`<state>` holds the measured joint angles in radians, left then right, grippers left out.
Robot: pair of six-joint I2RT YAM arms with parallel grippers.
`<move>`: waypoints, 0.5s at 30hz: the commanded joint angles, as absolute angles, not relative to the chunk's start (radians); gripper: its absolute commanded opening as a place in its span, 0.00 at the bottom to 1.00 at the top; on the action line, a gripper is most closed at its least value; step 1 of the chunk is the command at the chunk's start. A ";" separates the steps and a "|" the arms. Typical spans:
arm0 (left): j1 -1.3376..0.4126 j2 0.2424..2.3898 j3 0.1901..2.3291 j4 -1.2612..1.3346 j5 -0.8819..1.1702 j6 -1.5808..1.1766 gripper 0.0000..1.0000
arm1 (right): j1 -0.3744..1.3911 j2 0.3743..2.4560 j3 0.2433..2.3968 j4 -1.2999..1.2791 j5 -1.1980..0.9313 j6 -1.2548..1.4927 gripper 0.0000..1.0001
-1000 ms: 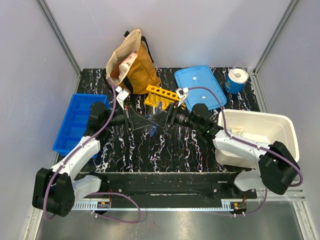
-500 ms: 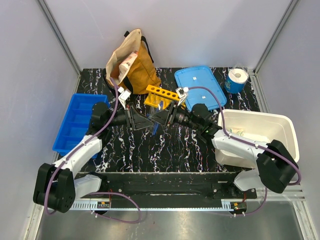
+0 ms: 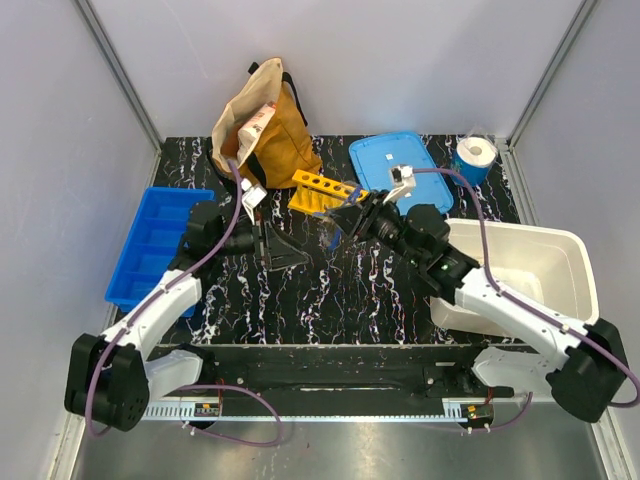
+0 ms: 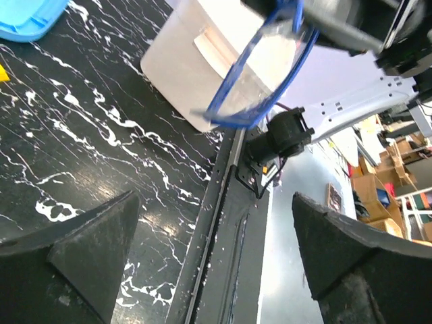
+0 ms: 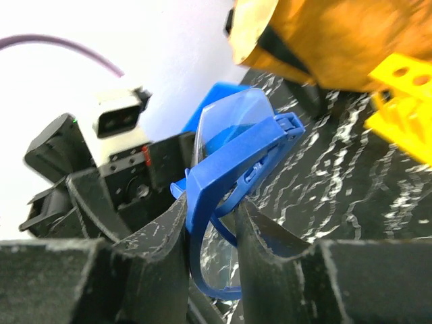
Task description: Organize the chemistry lab equipment
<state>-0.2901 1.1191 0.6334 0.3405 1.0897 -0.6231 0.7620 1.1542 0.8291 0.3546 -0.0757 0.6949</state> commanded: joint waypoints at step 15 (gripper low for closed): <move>-0.302 0.933 0.864 -0.414 0.358 -0.127 0.99 | 0.336 0.873 1.115 -0.555 0.359 0.496 0.35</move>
